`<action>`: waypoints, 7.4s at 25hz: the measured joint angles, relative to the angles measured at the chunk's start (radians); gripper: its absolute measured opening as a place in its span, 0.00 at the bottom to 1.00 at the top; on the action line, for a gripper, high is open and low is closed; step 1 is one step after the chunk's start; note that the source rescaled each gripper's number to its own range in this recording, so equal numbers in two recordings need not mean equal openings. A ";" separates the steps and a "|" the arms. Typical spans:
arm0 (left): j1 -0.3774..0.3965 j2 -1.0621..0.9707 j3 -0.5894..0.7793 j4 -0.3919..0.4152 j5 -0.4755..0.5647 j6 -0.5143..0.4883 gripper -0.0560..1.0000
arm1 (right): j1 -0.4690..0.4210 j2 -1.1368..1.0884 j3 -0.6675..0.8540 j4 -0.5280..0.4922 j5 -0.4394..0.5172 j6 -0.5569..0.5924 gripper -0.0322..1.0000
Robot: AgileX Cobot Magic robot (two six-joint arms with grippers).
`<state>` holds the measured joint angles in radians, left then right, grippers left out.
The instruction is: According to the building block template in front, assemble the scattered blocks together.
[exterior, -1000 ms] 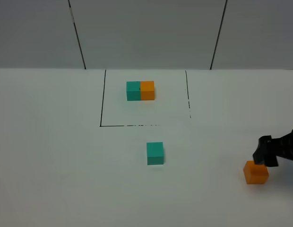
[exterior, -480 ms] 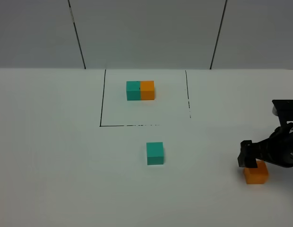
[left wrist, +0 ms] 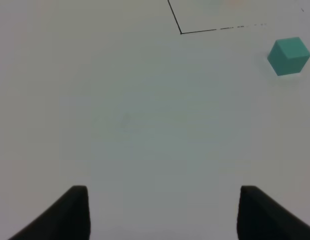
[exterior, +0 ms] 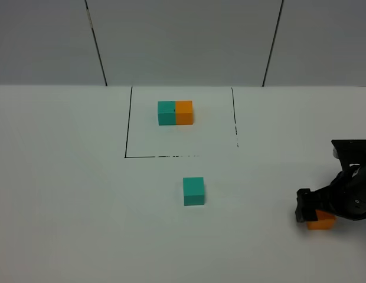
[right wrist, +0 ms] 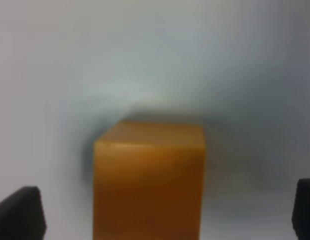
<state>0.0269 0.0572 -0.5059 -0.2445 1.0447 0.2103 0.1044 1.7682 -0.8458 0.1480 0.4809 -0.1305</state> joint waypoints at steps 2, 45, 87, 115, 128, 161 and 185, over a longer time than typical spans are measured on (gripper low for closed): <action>0.000 0.000 0.000 0.000 0.000 0.000 0.38 | 0.000 0.018 0.000 -0.002 -0.007 0.000 1.00; 0.000 0.000 0.000 -0.001 0.000 -0.001 0.38 | 0.092 0.018 -0.253 -0.088 0.306 -0.387 0.05; 0.000 0.000 0.000 -0.001 0.000 0.000 0.38 | 0.428 0.537 -0.886 -0.154 0.543 -0.889 0.04; 0.000 0.000 0.000 -0.001 0.000 0.000 0.38 | 0.428 0.539 -0.886 -0.121 0.535 -0.890 0.04; 0.000 0.000 0.000 -0.001 0.000 -0.001 0.38 | 0.428 0.544 -0.886 -0.070 0.529 -0.939 0.04; 0.000 0.000 0.000 -0.001 0.000 -0.001 0.38 | 0.428 0.541 -0.887 -0.064 0.540 -0.924 1.00; 0.000 0.000 0.000 -0.001 0.000 0.001 0.37 | 0.090 -0.067 -0.636 -0.165 0.584 -0.105 1.00</action>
<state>0.0269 0.0572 -0.5059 -0.2456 1.0447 0.2109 0.1948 1.7007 -1.4822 -0.0171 1.0645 -0.2350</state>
